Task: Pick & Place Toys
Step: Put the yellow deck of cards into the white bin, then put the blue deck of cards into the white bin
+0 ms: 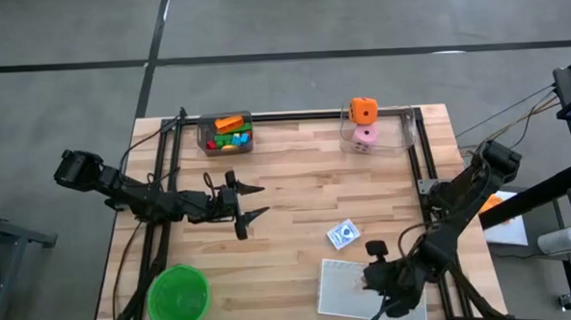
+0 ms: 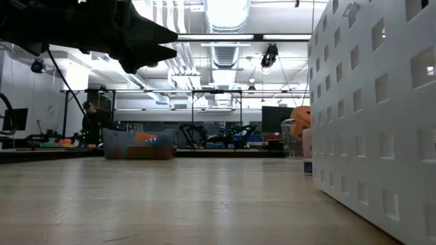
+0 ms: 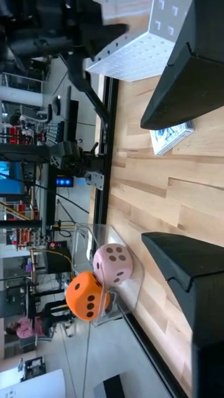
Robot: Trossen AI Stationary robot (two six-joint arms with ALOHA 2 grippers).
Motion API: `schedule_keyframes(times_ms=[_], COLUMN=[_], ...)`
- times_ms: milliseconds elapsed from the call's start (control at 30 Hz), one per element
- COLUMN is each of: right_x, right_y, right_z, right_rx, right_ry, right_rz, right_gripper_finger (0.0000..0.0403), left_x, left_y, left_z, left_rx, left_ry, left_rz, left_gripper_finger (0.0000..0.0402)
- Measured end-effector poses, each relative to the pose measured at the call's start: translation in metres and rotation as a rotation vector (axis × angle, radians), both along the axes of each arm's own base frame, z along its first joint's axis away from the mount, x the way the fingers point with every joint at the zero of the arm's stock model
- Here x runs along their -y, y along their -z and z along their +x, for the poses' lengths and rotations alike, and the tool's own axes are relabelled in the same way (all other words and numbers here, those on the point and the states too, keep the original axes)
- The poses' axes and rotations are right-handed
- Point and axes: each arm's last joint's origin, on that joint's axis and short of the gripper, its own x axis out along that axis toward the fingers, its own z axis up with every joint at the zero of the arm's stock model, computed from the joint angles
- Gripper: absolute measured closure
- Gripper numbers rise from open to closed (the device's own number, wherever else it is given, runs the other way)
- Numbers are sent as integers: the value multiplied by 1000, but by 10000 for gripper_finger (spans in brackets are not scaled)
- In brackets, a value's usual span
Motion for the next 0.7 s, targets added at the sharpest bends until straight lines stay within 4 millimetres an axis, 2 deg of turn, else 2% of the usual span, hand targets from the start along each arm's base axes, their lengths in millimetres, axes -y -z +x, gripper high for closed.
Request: schedule_keyframes(times_ms=[200, 467, 567, 700], right_x=[-5, -3, -2, -1], right_y=[13, 8, 1, -4], right_z=[4, 2, 1, 1], right_rx=[-61, -39, -17, 4], right_ry=[36, 101, 117, 124], right_rz=[-22, 14, 29, 31], right_gripper_finger=[335, 218, 196, 189], left_x=[0, 0, 0, 0], left_y=[0, 1, 2, 2], left_z=[0, 0, 0, 0], left_rx=[-1, -10, -14, -14], left_ry=[0, -2, -2, -2], left_rz=[-5, -2, -1, -1], left_gripper_finger=[118, 118, 118, 118])
